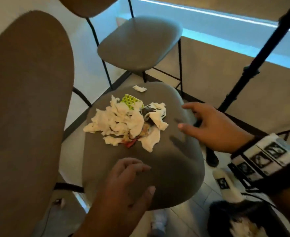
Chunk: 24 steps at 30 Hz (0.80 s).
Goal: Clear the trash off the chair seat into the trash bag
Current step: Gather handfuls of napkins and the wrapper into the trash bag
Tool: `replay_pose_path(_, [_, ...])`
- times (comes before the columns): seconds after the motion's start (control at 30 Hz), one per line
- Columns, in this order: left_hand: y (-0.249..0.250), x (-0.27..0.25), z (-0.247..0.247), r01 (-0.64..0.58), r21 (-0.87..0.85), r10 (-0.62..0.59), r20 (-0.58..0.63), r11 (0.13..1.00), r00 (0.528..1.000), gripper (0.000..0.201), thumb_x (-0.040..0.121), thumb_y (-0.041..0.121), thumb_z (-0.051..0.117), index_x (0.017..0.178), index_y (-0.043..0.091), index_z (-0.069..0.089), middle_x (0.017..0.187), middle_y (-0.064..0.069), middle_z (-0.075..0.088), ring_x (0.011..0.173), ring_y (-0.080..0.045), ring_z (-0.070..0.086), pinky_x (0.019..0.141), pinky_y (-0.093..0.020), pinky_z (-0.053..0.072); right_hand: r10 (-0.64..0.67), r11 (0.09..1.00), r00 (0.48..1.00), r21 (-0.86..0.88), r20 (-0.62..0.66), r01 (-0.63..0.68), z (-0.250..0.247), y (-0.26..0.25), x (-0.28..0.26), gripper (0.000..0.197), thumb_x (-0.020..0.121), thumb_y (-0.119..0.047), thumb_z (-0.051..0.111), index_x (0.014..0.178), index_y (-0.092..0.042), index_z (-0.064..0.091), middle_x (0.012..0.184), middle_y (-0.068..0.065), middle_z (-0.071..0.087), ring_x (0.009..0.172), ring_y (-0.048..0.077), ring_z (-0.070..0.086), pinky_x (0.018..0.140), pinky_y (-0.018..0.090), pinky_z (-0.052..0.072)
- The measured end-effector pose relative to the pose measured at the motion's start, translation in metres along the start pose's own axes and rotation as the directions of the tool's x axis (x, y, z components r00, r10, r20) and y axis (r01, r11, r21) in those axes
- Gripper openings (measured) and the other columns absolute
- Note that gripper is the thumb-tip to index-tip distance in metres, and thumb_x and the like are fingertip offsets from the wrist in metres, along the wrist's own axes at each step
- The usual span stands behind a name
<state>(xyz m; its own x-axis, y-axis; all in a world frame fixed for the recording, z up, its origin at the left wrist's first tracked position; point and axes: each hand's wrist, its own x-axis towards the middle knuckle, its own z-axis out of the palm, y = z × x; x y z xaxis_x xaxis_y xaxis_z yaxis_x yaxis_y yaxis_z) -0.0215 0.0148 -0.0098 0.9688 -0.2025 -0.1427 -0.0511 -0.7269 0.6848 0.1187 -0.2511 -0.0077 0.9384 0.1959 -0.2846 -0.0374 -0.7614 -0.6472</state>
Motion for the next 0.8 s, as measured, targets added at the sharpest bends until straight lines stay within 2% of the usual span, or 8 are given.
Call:
replay_pose_path(0.07, [-0.011,-0.002,-0.004,0.063,-0.008,-0.063,-0.062,0.998,0.996,0.039,0.08,0.061,0.069,0.114,0.061,0.051,0.132,0.041,0.034,0.124,0.016,0.038,0.086,-0.011,0.04,-0.069,0.991,0.993,-0.107,0.095,0.079,0.015,-0.021,0.028,0.093,0.077,-0.068,0.069,0.153,-0.045,0.02,0.161,0.001,0.027,0.139,0.022,0.041,0.103,0.036,0.044])
replay_pose_path(0.13, [-0.02,0.005,-0.007,0.101,0.001,-0.1,-0.14,0.995,0.985,0.045,0.08,0.056,0.069,0.117,0.059,0.044,0.135,0.032,0.034,0.12,0.015,0.038,0.086,-0.01,0.035,-0.085,0.972,0.981,-0.201,0.174,0.12,0.033,-0.033,0.053,0.115,0.067,-0.074,0.074,0.154,-0.052,0.002,0.169,0.002,0.003,0.154,0.031,0.013,0.118,0.056,0.029])
replay_pose_path(0.2, [-0.027,0.017,-0.009,0.104,-0.001,-0.101,-0.236,0.995,0.967,0.055,0.081,0.048,0.073,0.127,0.053,0.042,0.14,0.017,0.036,0.123,0.003,0.04,0.089,-0.011,0.034,-0.065,0.944,0.969,-0.301,0.238,0.137,0.049,-0.04,0.07,0.13,0.06,-0.073,0.079,0.152,-0.056,-0.011,0.169,0.002,-0.016,0.155,0.037,-0.003,0.119,0.061,0.017])
replay_pose_path(0.27, [-0.034,0.032,-0.009,0.102,-0.022,-0.104,-0.315,0.994,0.943,0.065,0.08,0.04,0.077,0.136,0.04,0.044,0.144,0.005,0.039,0.126,-0.006,0.041,0.089,-0.011,0.035,-0.041,0.913,0.959,-0.378,0.279,0.149,0.062,-0.044,0.08,0.137,0.058,-0.07,0.083,0.152,-0.055,-0.016,0.167,-0.001,-0.023,0.154,0.041,-0.005,0.117,0.062,0.019])
replay_pose_path(0.37, [-0.041,0.052,-0.012,0.118,-0.013,-0.114,-0.357,0.993,0.927,0.076,0.08,0.038,0.081,0.144,0.031,0.042,0.149,-0.001,0.039,0.131,-0.009,0.039,0.089,-0.008,0.033,-0.036,0.875,0.959,-0.455,0.281,0.166,0.075,-0.046,0.085,0.136,0.057,-0.07,0.083,0.153,-0.053,-0.012,0.169,-0.001,-0.014,0.154,0.041,0.0,0.115,0.065,0.026])
replay_pose_path(0.5, [-0.041,0.077,-0.007,0.096,-0.042,-0.104,-0.349,0.995,0.931,0.081,0.081,0.048,0.078,0.149,0.038,0.035,0.157,0.001,0.028,0.137,-0.009,0.034,0.091,-0.008,0.034,-0.044,0.89,0.97,-0.432,0.24,0.147,0.08,-0.041,0.083,0.118,0.067,-0.058,0.083,0.154,-0.051,0.002,0.161,0.007,0.022,0.147,0.038,0.02,0.112,0.058,0.034])
replay_pose_path(0.63, [-0.039,0.101,0.008,0.054,0.029,-0.045,-0.247,0.998,0.968,0.086,0.08,0.043,0.077,0.15,0.052,0.029,0.163,0.0,0.019,0.145,-0.025,0.034,0.105,-0.048,0.05,-0.083,0.911,0.981,-0.386,0.176,0.146,0.081,-0.036,0.071,0.087,0.081,-0.058,0.07,0.15,-0.049,0.018,0.142,0.006,0.039,0.133,0.031,0.037,0.105,0.044,0.04])
replay_pose_path(0.8, [-0.04,0.113,0.026,0.074,0.093,-0.059,-0.152,0.993,0.987,0.075,0.082,0.032,0.08,0.144,0.047,0.042,0.154,-0.004,0.031,0.139,-0.027,0.041,0.108,-0.044,0.048,-0.138,0.893,0.98,-0.411,0.141,0.184,0.087,-0.026,0.056,0.077,0.086,-0.045,0.07,0.148,-0.044,0.023,0.135,0.007,0.046,0.125,0.029,0.044,0.102,0.04,0.042])
